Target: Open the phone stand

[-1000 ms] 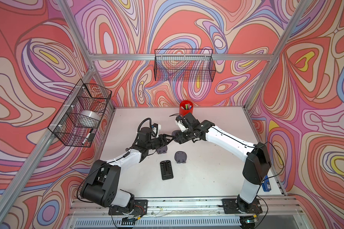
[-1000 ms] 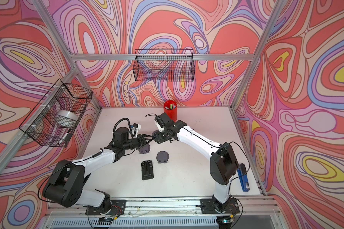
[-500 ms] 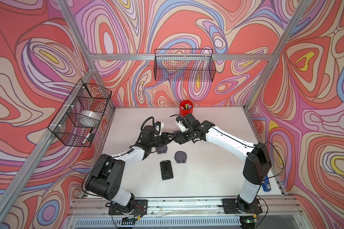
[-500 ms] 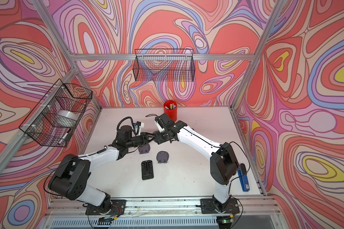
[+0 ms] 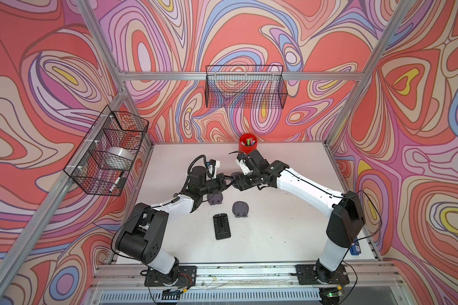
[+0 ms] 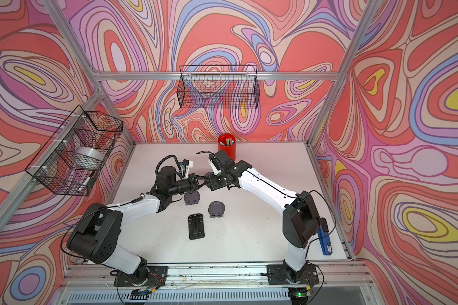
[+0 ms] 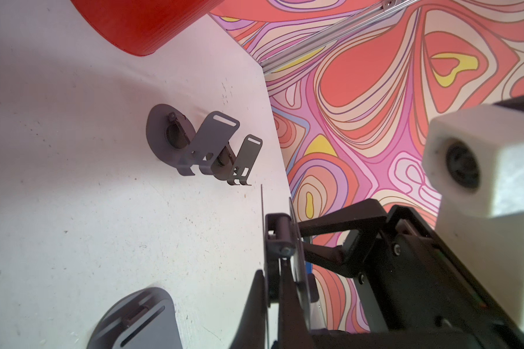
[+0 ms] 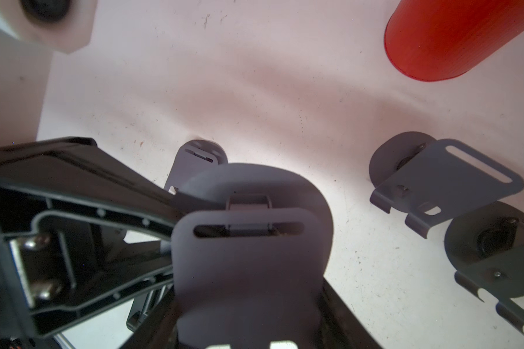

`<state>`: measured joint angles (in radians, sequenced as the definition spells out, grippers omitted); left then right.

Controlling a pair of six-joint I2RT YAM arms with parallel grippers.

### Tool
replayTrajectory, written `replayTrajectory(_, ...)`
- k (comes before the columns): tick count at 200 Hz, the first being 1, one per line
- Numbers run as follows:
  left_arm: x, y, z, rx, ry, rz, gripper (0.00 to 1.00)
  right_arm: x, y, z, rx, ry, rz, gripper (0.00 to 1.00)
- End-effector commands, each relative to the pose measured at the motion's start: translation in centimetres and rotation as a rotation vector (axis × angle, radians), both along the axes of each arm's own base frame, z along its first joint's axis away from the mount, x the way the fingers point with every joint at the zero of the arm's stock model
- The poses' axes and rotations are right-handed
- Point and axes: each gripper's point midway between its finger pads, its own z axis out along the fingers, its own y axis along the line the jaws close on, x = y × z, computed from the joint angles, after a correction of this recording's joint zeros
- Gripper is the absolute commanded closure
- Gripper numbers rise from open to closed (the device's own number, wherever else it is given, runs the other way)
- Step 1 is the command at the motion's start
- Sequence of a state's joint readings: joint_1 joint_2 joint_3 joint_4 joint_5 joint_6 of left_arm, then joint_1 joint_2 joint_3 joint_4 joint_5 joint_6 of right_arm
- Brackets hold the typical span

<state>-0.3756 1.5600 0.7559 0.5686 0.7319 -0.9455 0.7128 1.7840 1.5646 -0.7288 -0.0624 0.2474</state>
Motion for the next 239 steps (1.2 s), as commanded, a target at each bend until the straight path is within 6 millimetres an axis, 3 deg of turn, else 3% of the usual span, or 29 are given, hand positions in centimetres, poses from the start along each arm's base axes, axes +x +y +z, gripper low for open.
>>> replayTrajectory(1, -0.4, -0.6, 0.0, 0.095, -0.07, -0.031, 1.0, -0.6, 1.5, 3.6, 0.112, -0.042, 0.035, 0.81)
replayTrajectory(82, -1.0, 1.2, -1.5, 0.425, -0.226, -0.069, 1.0, -2.3, 2.1, 5.2, 0.17, 0.027, 0.101, 0.82)
replayTrajectory(239, -1.5, 2.6, -0.9, 0.646, -0.517, -0.083, 1.0, -4.1, -1.2, 8.6, 0.271, 0.174, 0.171, 0.85)
